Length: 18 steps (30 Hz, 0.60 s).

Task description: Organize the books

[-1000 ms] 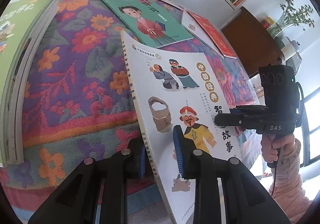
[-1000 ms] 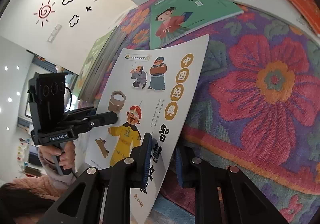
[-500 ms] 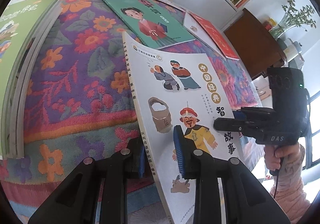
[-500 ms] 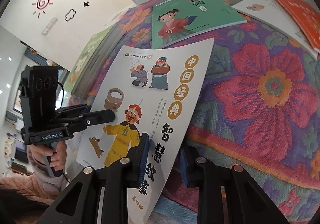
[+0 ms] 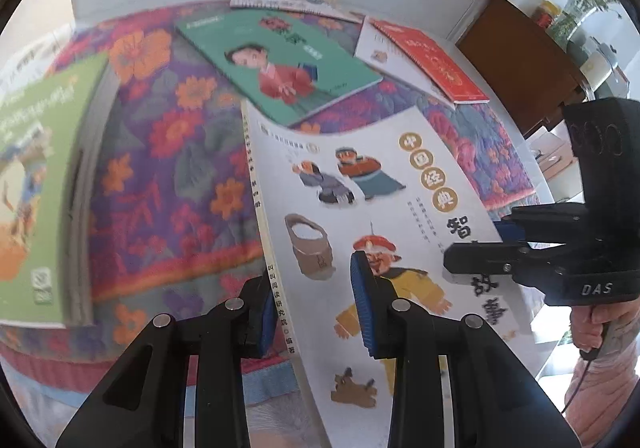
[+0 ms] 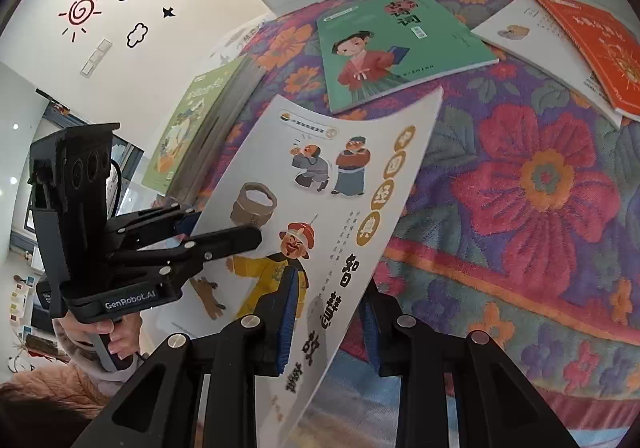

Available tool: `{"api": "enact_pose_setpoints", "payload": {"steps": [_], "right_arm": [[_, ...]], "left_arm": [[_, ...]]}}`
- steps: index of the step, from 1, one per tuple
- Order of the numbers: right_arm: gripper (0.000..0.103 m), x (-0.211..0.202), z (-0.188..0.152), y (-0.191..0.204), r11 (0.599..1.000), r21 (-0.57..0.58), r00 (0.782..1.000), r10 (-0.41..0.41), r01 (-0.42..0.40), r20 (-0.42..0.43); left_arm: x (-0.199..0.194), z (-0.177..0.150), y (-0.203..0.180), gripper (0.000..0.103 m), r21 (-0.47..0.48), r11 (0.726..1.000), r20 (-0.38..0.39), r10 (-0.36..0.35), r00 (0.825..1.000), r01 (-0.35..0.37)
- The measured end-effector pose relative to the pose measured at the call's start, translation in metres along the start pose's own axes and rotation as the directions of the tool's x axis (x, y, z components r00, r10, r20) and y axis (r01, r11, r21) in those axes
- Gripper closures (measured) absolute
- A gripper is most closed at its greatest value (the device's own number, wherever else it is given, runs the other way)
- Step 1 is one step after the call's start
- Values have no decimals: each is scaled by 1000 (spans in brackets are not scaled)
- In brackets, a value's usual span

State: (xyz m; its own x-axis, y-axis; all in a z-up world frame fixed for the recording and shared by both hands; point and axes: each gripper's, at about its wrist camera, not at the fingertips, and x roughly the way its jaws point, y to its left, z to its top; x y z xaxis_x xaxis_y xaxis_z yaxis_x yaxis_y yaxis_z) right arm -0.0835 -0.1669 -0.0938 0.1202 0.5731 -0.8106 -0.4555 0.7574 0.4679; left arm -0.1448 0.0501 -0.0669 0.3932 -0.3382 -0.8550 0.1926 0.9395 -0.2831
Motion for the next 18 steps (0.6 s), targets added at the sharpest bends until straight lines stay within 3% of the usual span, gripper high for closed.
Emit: {"api": "enact_pose_setpoints", "payload": {"steps": [5,18], "right_arm": [[74,-16,5,28,994,-95,998,-57,60,41],[74,-22,17,70,968,-224,989,-86,112,123]], "left_arm": [[-17,8,0,74,26,999,38,27,999,-28],[-47,13,26,73,47,999,84,-23,996,19]]}}
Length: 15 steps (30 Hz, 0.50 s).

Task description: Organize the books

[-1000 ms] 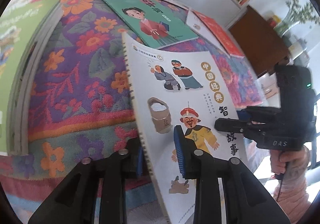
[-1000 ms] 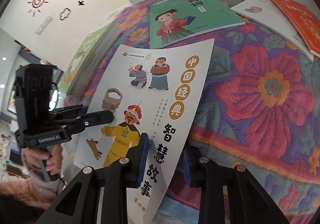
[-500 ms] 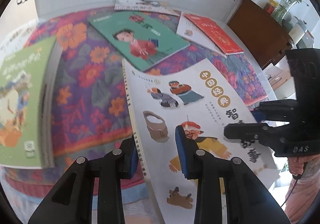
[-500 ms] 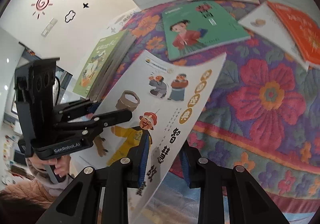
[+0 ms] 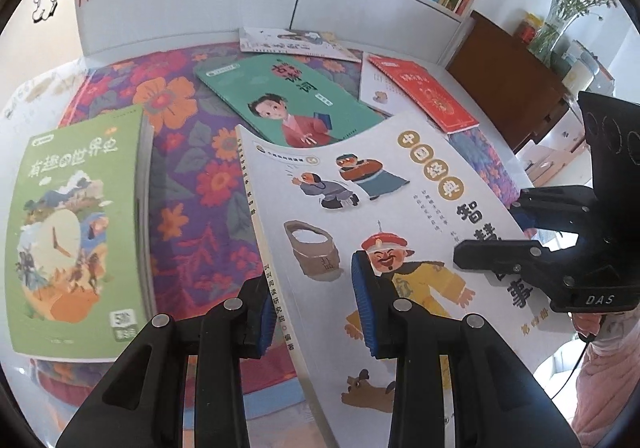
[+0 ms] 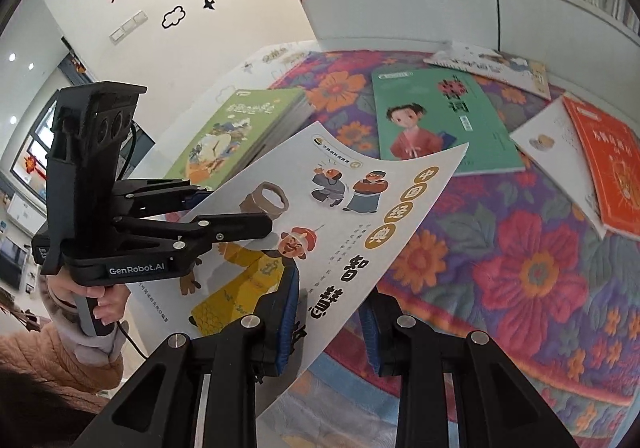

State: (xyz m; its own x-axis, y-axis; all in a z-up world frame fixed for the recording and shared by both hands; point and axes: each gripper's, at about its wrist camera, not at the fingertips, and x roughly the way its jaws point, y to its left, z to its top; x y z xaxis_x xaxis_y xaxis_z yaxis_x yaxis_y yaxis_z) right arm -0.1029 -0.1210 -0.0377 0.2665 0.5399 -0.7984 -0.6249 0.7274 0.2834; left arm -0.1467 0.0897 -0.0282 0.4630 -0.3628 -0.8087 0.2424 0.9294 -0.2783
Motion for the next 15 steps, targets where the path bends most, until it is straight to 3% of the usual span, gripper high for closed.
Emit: {"api": "enact_pose_setpoints", "payload": {"steps": [15], "right_arm": [[74,19,61,54,991,-99,991,-77,88,110]], "left_arm": [[-46,27,71,73,2,1000,85,-29,996,29]]}}
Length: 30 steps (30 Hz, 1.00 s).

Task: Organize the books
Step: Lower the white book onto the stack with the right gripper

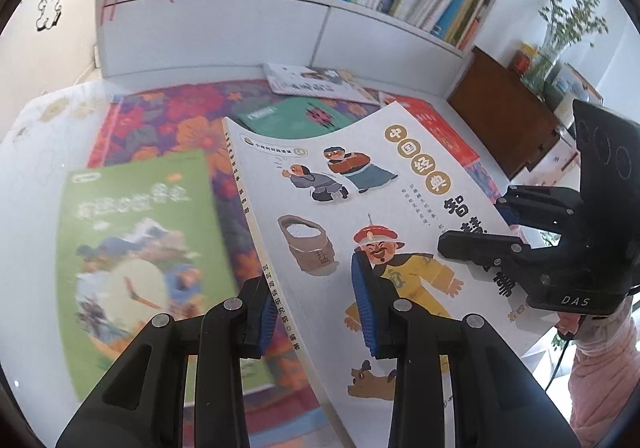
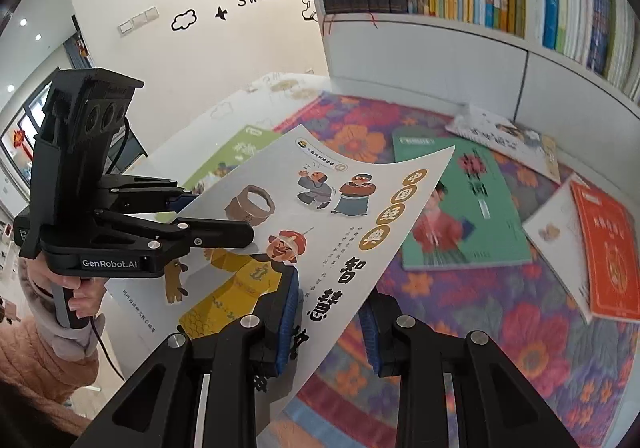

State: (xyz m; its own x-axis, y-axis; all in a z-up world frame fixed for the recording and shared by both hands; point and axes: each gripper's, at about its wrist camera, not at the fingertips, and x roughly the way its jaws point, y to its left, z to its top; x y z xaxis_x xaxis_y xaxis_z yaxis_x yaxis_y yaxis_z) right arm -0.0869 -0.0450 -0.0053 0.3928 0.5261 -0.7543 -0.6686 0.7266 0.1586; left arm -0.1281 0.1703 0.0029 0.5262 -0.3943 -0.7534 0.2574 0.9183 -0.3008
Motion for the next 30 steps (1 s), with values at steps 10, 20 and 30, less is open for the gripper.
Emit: {"api": "enact_pose_setpoints", "payload": {"steps": [10,20,30], "right_arm": [[74,61,50,46,997,-64,999,45,-44,28],[74,136,55,76,995,-27,995,100,-100,24],[74,160,44,81,992,46,993,115,-116,24]], "left_arm": [[-23,2,82,73,1,1000,-7,26,1000,-26],[-1,-11,154,72,-102,992,-65,70,995,-76],[2,-14,166,68,-117,971,-46,202,978,-207]]}}
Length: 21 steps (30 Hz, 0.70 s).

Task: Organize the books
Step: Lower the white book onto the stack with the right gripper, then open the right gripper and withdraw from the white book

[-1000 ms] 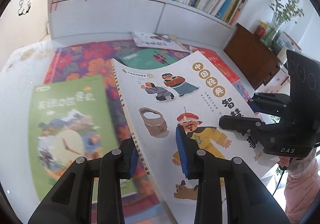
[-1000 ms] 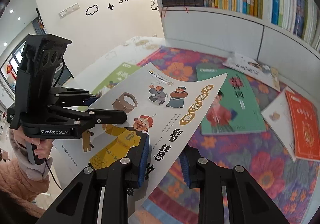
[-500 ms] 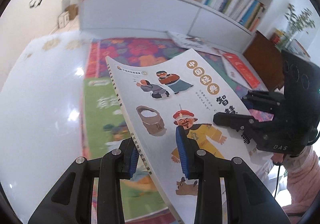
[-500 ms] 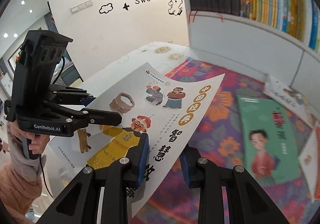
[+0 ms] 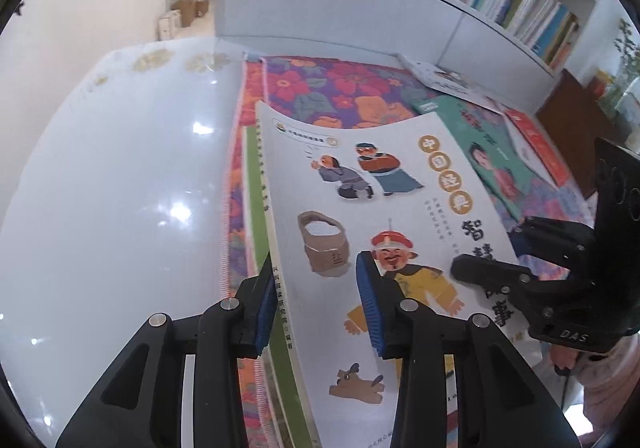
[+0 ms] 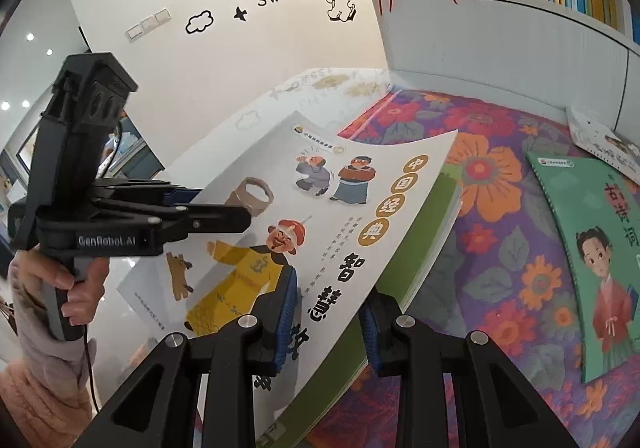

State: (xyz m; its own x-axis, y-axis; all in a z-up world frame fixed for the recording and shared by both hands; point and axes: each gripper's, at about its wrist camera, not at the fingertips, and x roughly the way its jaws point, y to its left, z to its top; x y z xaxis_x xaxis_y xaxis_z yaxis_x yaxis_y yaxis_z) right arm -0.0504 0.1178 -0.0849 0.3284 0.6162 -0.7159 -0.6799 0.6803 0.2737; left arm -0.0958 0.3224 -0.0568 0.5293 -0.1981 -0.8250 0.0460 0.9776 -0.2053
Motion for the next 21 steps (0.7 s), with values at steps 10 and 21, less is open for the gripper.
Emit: {"api": "enact_pose_setpoints", "payload": {"steps": [10,21], "right_arm": [[67,0,3,-3,999,32,1000,22,-21,-17],[55,-6,6,-14,994,106,998,18,-11,-61]], "left_arm": [[-3,-2,8,68,-64,993,12,95,995,-94],[-26,-9,3,68,-127,983,41,137,990,-131]]}}
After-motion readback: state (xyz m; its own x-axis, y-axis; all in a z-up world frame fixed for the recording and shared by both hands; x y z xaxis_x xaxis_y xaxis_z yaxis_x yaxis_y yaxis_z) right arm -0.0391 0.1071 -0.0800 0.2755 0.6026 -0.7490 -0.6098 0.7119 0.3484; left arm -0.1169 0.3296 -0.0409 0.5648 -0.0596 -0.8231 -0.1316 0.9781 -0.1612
